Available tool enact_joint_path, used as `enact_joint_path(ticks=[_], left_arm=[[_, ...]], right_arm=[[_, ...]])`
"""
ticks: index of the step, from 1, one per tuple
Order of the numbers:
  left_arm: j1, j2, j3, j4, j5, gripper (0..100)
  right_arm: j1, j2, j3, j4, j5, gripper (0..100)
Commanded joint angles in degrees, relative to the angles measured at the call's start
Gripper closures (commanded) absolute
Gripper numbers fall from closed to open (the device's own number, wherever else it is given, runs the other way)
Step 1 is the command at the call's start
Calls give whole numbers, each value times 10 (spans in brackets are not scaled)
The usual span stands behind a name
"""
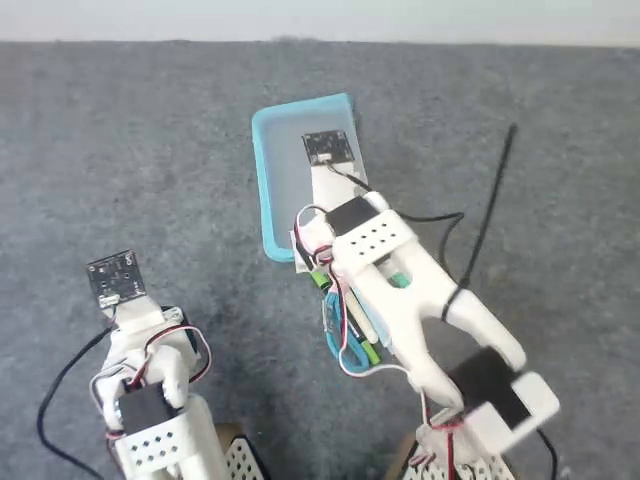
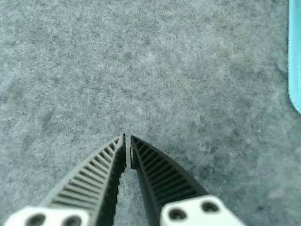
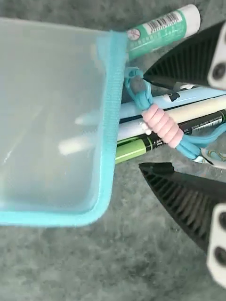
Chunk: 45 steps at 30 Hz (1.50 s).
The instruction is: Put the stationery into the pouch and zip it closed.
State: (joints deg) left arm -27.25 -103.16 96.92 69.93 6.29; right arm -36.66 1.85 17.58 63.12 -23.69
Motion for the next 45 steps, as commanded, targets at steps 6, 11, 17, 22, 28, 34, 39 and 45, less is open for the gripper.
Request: enact_joint_path(ticks=[6,11,17,22,28,34,39,45], left_arm=[[-4,-10,-3,4,-1,988],[-4,-10,-3,4,-1,988],[-4,-10,-3,4,-1,988],[-4,-10,-3,4,-1,988],[-4,-10,-3,4,-1,988],[-4,-10,-3,4,-1,988],[-4,-10,-3,4,-1,988],[-4,-10,-3,4,-1,988]], right_arm=[[4,22,-8,21,-13,738],[-3,21,-30,71,-18,738],[-22,21,-29,73,-62,739],[-9,22,-28,69,-98,739],[-7,22,-28,53,-99,739],[-7,65,-33,40,-99,739],[-7,87,-74,79,-99,769],[21,87,-81,79,-99,852]])
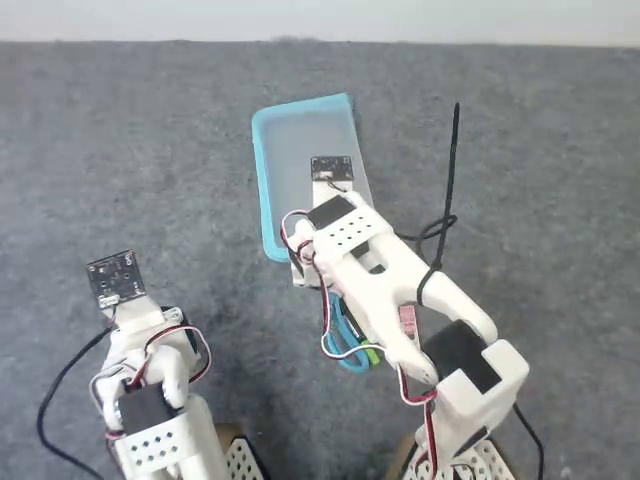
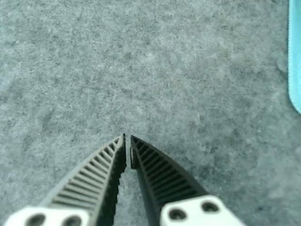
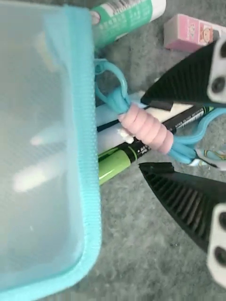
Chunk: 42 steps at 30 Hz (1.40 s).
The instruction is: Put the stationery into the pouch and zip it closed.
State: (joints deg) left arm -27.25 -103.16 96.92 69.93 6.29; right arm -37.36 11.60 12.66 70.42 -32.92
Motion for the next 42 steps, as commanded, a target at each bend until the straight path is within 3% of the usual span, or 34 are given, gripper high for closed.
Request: enact_joint_path(ticks=[1,15,21,33,42], left_arm=[[-4,-10,-3,4,-1,988],[-4,-10,-3,4,-1,988],[-4,-10,-3,4,-1,988],[-4,-10,-3,4,-1,988],[-4,-10,-3,4,-1,988]], right_arm=[[35,-10,-32,6,-7,854],[45,-9,-28,7,4,857],[45,-9,-32,4,28,942],[107,-17,-69,34,39,831],[25,-16,-76,71,34,731]])
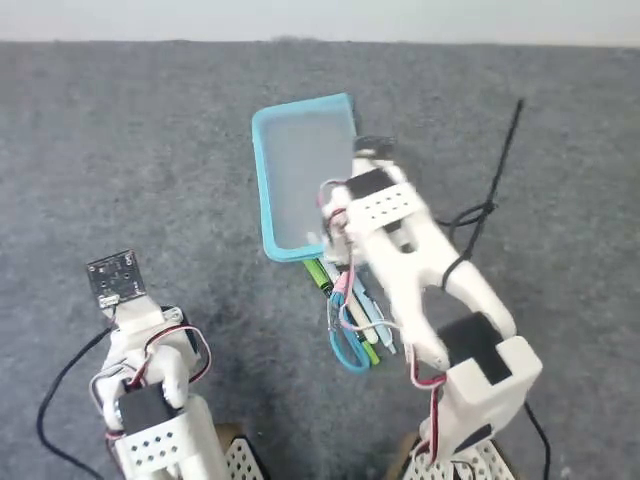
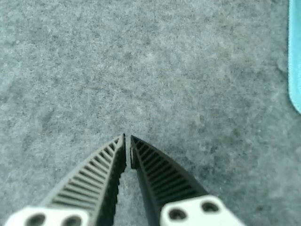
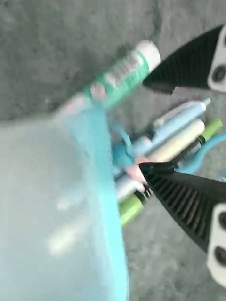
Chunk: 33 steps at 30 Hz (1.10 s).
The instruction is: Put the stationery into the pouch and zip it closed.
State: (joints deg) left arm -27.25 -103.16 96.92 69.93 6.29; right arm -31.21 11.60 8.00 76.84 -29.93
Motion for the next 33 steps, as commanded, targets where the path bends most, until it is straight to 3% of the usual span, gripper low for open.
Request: enact_joint_path(ticks=[1,15,21,33], left_arm=[[-4,-10,-3,4,-1,988],[-4,-10,-3,4,-1,988],[-4,-10,-3,4,-1,988],[-4,-10,-3,4,-1,988]], right_arm=[[-44,-13,-31,4,4,731],[-48,43,-31,-32,-27,739],[-47,44,-43,-39,-3,897],[-47,36,-55,-24,67,992]])
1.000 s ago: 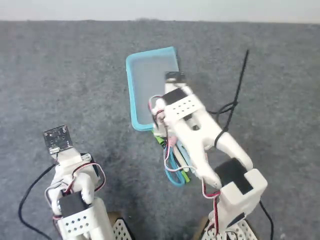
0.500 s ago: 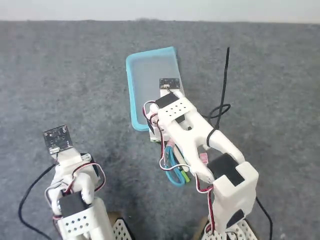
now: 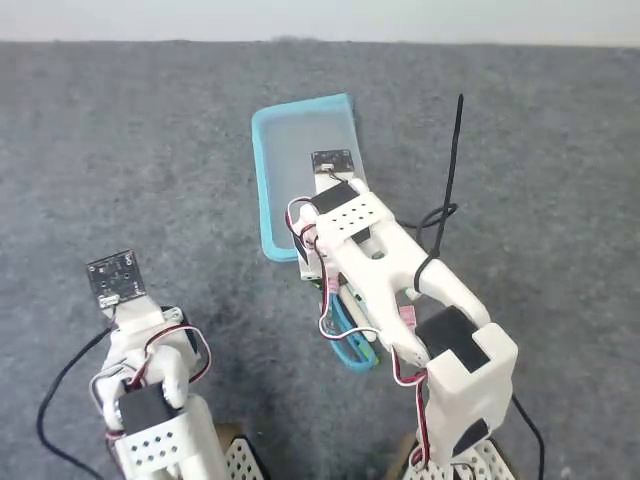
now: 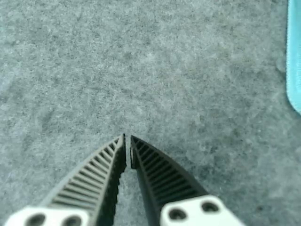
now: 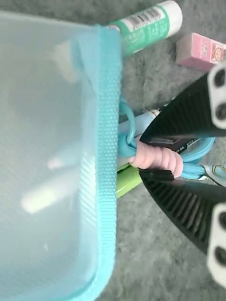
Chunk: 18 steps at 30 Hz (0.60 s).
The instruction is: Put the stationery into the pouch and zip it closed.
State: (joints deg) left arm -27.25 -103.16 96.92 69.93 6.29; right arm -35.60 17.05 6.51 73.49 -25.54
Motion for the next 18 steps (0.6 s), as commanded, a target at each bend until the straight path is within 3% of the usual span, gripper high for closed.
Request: enact_joint_path(ticks=[1,6,10,18], left_arm=[[-4,-10,-3,4,-1,988],[-4,-10,-3,4,-1,988],[-4,-10,-3,4,-1,988],[-4,-10,-3,4,-1,988]], right_arm=[[-2,-27,-47,22,25,992],[28,-101,-65,56,98,993],[38,-149,-65,57,226,993],[-18,-226,-113,110,332,993]])
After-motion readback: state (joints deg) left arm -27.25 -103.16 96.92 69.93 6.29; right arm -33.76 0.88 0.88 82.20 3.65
